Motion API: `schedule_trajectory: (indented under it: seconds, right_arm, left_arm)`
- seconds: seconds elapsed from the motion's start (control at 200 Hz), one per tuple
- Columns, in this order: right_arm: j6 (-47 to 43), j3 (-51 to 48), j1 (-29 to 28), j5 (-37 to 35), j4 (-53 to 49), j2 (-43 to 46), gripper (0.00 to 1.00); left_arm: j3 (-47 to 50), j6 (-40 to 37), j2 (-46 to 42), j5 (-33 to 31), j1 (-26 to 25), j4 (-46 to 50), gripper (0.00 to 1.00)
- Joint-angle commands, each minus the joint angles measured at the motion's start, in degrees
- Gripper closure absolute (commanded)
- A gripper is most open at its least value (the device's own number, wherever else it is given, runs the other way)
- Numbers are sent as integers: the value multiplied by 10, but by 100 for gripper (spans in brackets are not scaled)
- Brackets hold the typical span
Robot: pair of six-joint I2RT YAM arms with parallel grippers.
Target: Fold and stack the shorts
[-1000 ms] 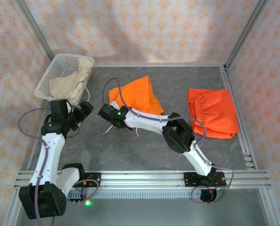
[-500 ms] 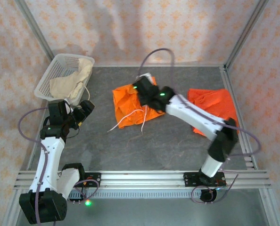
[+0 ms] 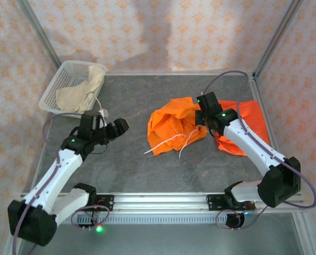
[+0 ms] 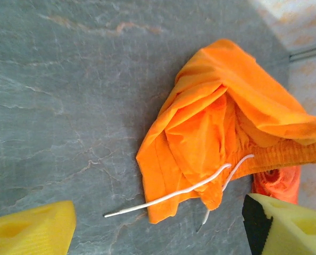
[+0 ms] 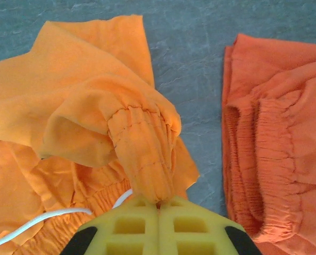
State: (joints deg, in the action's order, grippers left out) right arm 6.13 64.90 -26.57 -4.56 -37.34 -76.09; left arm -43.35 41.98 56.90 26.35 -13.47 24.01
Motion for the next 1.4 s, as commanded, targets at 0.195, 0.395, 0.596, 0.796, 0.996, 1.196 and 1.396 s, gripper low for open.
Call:
schedule_trajectory:
  seconds: [0.195,0.395,0.596,0.796,0.996,1.196,1.396]
  right_arm:
    - [-11,52,-1,40,24,19,100]
    - [-37,109,0,65,0,21,100]
    - [-67,165,2,75,-16,13,100]
    - [-69,195,4,96,-24,-1,100]
    - [-77,206,5,107,-26,-6,100]
    - [-86,214,7,123,-29,-3,100]
    - [-95,225,9,114,-35,-3,100]
  left_arm:
    - [-214,-200,212,-37,-128,-15,18]
    - [-349,-342,345,-49,-145,40,18]
    - [-452,-433,440,-59,-145,67,16]
    - [-551,-463,553,4,-145,113,23]
    - [-611,-442,623,-20,-139,109,30]
    - [-719,-414,704,44,-138,121,47]
    - [-782,-409,739,16,-135,157,100]
